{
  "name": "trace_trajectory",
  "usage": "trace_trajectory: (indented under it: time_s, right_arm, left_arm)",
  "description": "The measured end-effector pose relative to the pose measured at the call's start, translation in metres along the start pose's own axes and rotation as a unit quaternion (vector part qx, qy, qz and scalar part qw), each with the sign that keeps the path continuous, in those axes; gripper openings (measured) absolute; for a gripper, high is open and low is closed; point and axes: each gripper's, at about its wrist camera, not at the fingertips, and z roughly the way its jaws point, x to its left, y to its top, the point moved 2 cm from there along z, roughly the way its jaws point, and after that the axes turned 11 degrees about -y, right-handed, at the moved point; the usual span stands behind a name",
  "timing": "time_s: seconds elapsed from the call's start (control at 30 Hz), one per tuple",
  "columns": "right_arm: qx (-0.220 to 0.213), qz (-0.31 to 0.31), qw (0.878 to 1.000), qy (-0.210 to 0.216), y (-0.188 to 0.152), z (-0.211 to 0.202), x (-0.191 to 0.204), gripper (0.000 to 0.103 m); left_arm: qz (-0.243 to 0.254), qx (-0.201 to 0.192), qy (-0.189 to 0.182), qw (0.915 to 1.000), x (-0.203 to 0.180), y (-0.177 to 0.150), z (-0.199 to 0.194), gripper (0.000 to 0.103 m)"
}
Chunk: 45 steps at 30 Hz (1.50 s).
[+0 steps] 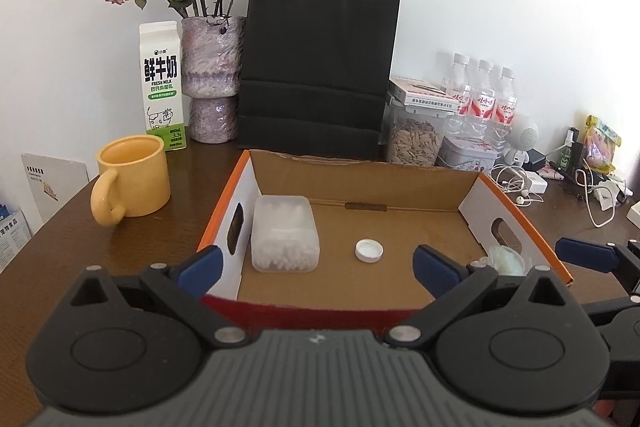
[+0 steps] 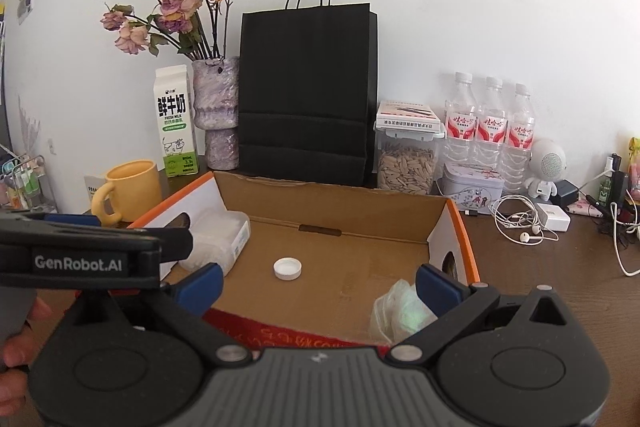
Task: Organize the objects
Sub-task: 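Withdraw both grippers from the box toward the remaining items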
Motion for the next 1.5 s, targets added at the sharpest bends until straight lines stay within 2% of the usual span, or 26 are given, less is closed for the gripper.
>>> trace_trajectory:
  time_s: [0.43,0.9,1.17,1.5]
  right_arm:
    - [0.024,0.000,1.000,-0.002,-0.042,-0.058,0.002,0.103]
    - [0.044,-0.015,0.999,-0.011,-0.086,-0.099,0.006,0.103]
    - [0.049,-0.023,0.998,-0.016,-0.099,-0.107,0.010,0.103]
    - [0.056,-0.027,0.998,-0.017,-0.101,-0.095,0.010,0.103]
  left_arm:
    - [0.003,0.022,0.014,0.9997,-0.006,-0.038,-0.061,0.103]
    - [-0.006,0.051,0.023,0.9984,-0.003,-0.079,-0.094,0.103]
    - [-0.013,0.057,0.026,0.9979,0.000,-0.086,-0.099,0.103]
    - [-0.024,0.062,0.032,0.9973,0.008,-0.086,-0.092,0.103]
